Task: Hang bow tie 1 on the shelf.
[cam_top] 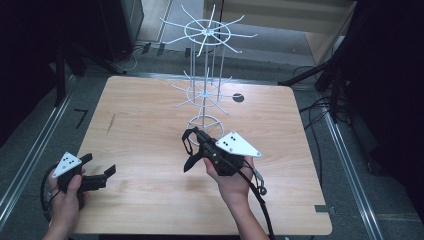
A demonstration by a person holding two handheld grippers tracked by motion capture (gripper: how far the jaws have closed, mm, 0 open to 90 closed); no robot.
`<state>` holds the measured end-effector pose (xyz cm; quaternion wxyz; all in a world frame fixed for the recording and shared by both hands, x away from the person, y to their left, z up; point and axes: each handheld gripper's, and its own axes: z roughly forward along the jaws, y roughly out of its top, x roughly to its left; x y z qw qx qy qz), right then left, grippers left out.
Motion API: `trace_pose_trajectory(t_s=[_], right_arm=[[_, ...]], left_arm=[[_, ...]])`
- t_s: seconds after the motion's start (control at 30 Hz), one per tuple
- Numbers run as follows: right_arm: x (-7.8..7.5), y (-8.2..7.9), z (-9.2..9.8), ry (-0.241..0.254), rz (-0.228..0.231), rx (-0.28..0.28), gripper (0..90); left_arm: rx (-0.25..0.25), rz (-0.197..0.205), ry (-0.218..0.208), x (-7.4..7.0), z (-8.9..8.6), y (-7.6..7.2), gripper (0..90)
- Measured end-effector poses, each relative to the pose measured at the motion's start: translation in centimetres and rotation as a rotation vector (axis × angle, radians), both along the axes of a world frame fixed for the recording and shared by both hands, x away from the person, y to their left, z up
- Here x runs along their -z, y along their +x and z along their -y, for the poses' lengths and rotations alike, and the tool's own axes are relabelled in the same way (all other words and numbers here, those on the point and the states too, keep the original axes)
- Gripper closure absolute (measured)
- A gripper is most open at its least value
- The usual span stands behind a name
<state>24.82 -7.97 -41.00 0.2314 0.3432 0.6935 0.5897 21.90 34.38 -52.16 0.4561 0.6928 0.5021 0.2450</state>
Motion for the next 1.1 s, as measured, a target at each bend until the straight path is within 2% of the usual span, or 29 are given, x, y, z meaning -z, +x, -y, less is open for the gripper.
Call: trace_pose_trajectory(t_s=[0.6, 1.1], right_arm=[[-1.3, 0.1, 0.1, 0.029, 0.027, 0.006, 88.0], [-1.8, 0.4, 0.0, 0.045, 0.03, 0.009, 87.9]], left_arm=[[0.001, 0.001, -0.001, 0.0, 0.0, 0.0, 0.0], [0.002, -0.002, 0.003, 0.0, 0.0, 0.1, 0.0]])
